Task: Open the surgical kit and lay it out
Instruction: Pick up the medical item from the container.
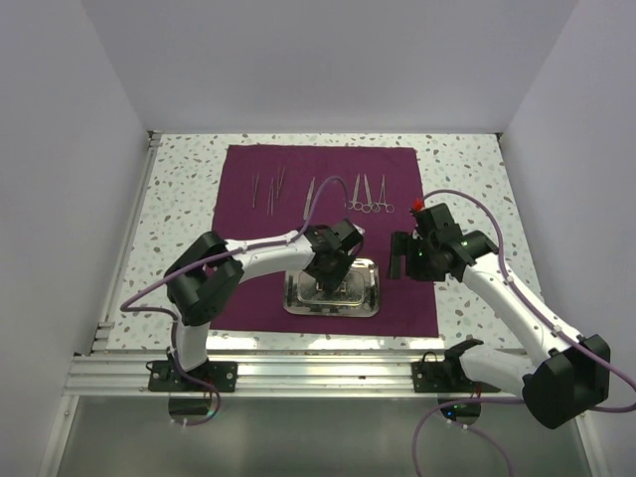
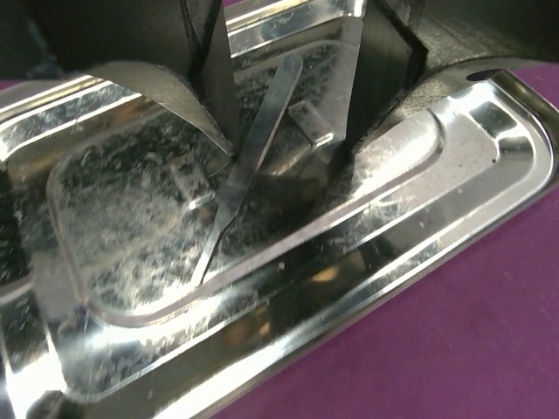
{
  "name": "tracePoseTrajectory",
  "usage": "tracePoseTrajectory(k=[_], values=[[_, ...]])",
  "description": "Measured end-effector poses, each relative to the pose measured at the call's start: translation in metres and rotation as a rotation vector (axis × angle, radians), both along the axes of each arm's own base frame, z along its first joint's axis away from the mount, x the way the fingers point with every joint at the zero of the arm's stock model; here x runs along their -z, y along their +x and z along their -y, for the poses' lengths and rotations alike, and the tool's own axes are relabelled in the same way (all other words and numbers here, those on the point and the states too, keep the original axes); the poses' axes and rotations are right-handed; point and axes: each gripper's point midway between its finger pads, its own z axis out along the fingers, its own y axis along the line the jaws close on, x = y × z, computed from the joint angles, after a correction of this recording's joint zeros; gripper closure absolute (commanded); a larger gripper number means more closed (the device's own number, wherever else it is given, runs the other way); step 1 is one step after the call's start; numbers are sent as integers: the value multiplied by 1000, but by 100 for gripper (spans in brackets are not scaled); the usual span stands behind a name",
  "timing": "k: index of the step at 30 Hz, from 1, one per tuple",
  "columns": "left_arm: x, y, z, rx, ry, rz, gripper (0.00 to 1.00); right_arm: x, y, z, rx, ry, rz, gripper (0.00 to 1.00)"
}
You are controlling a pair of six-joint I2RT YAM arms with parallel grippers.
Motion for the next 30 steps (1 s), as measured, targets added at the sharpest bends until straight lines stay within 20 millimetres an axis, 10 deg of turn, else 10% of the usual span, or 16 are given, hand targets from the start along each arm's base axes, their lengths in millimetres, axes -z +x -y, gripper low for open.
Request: tracePoseTrajectory(k=[12, 30], values=[[-1, 24, 21, -36, -5, 40, 51, 0, 0, 1, 4, -3, -1, 21], [2, 53, 0, -119, 24, 63, 57, 1, 1, 3, 10, -15, 3, 21]])
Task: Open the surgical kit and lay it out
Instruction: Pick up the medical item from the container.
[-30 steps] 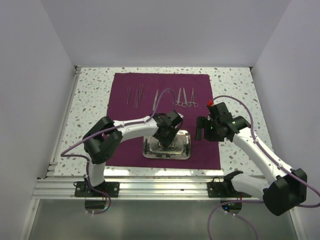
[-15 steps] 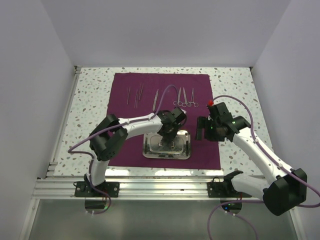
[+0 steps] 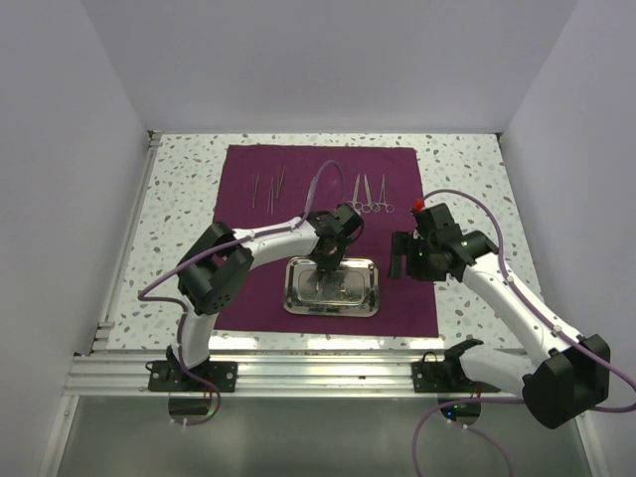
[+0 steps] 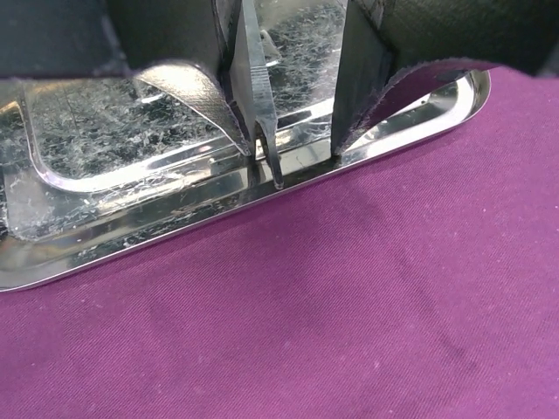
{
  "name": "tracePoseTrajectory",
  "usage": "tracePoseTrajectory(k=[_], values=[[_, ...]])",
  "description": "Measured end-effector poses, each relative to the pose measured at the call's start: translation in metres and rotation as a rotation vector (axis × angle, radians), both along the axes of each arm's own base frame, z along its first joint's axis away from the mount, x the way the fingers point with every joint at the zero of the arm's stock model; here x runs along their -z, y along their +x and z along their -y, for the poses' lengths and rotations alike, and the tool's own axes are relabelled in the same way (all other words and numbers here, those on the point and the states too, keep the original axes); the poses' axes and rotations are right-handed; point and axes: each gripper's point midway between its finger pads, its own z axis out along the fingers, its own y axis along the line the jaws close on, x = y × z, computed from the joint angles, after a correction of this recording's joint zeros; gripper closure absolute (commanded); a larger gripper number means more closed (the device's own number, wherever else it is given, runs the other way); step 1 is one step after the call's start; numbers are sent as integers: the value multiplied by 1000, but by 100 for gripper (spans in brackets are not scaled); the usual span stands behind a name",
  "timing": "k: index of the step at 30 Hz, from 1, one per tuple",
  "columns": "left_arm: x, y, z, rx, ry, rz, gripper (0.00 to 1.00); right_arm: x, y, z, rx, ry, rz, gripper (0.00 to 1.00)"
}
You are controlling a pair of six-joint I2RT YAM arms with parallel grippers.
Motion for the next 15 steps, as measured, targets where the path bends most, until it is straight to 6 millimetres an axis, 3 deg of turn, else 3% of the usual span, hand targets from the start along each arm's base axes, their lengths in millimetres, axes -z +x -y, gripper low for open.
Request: tracePoseTrajectory(k=[7, 13, 15], values=[[0, -2, 4, 5, -12, -13, 62, 0, 0, 0, 0, 0, 0, 21], [2, -4, 10, -5, -45, -33, 76, 0, 0, 0, 0, 0, 0, 21], [2, -4, 11, -8, -51, -31, 86, 0, 0, 0, 0, 0, 0, 21]])
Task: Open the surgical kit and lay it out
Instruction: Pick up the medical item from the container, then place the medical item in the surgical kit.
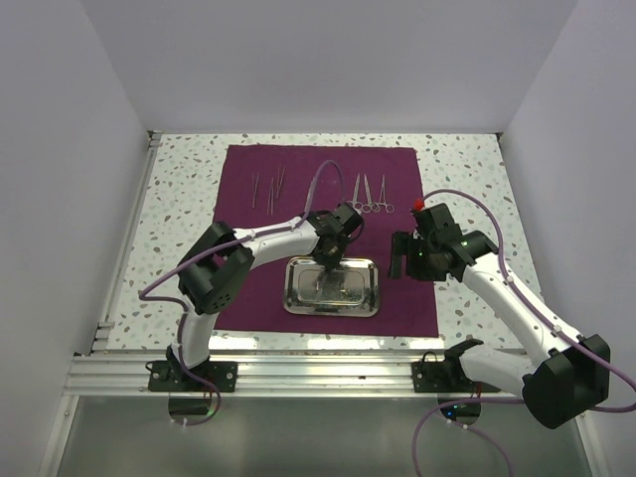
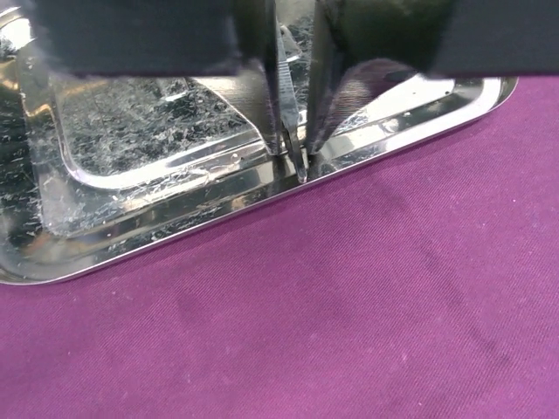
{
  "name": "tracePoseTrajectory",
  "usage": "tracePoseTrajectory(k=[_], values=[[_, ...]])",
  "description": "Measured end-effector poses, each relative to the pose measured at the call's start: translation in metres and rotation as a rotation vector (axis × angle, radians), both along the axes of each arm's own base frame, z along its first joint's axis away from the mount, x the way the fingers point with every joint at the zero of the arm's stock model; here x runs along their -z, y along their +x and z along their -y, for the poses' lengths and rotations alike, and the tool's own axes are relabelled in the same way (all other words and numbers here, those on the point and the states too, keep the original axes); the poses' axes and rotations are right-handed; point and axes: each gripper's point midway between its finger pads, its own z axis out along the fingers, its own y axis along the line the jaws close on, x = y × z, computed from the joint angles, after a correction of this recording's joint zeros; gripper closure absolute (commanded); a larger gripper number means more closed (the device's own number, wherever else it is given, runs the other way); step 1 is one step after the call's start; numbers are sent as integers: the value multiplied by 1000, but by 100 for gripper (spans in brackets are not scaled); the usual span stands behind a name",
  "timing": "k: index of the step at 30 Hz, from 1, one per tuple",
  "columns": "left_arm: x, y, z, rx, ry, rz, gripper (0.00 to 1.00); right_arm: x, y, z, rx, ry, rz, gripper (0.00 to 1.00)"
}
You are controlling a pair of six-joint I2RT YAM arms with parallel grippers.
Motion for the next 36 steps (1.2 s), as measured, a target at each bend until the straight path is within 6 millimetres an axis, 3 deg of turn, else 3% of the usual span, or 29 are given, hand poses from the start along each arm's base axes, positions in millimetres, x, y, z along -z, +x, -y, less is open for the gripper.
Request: tracePoseTrajectory(k=[2, 3, 16, 20, 24, 28, 32, 36], values=[[0, 1, 1, -6, -4, 1, 99, 0, 0, 0, 0, 0, 0, 21], [1, 1, 1, -9, -7, 2, 100, 0, 0, 0, 0, 0, 0, 21], [-4, -1, -3, -15, 18, -14, 100, 0, 0, 0, 0, 0, 0, 21], [-27, 3, -9, -11, 77, -19, 100, 0, 0, 0, 0, 0, 0, 21], [-78, 40, 11, -16, 2, 104, 100, 0, 0, 0, 0, 1, 1, 21], [-111, 84, 5, -50, -52, 207, 100, 0, 0, 0, 0, 0, 0, 21], [-127, 138, -17, -116, -72, 295, 100, 0, -1, 0, 0, -2, -4, 21], [-124, 198, -31, -177, -104, 382, 100, 0, -6, 3, 1, -11, -27, 21]])
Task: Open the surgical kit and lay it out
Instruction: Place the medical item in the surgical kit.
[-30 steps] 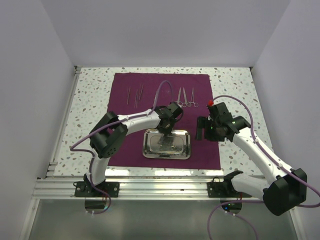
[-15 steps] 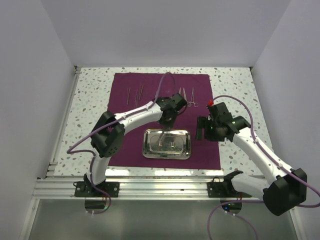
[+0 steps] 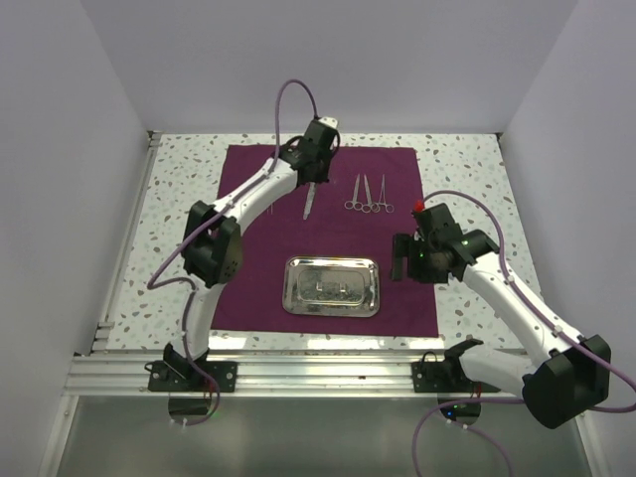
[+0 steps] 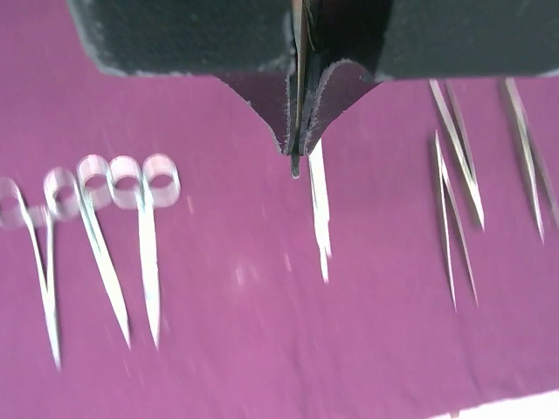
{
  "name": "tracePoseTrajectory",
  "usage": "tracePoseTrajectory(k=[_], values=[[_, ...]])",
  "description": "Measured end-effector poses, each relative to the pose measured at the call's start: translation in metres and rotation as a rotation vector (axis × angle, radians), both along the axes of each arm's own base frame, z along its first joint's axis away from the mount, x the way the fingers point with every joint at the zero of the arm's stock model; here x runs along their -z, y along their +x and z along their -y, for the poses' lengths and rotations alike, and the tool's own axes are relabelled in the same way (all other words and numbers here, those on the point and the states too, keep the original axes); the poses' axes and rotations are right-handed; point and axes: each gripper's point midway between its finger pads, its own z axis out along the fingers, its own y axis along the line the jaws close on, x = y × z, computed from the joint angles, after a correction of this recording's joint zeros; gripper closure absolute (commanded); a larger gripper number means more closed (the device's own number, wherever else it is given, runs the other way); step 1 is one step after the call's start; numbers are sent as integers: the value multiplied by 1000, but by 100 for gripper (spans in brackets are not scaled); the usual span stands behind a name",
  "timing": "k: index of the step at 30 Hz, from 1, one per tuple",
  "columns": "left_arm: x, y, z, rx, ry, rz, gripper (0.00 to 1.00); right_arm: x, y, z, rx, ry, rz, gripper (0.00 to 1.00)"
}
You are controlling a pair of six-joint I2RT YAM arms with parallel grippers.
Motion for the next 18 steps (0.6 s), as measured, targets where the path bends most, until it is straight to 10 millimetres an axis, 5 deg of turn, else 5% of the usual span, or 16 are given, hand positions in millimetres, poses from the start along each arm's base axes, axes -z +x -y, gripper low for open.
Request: tracePoseTrajectory(k=[5, 9, 11, 12, 15, 18], values=[[26, 52, -3, -39, -48, 38, 100, -8, -4, 2, 5, -4, -15, 21], [57, 68, -5, -54, -63, 25, 95, -9, -9, 3, 19, -5, -30, 21], [69, 72, -4, -54, -67, 16, 86, -8, -12, 4, 26, -7, -45, 21], [75, 73, -4, -55, -70, 10, 69, -8, -13, 5, 30, -8, -51, 21], [82, 77, 1, -54, -86, 4, 42, -7, -14, 5, 42, -8, -56, 21], [77, 78, 3, -55, -101, 12, 29, -8, -14, 5, 50, -5, -57, 21]])
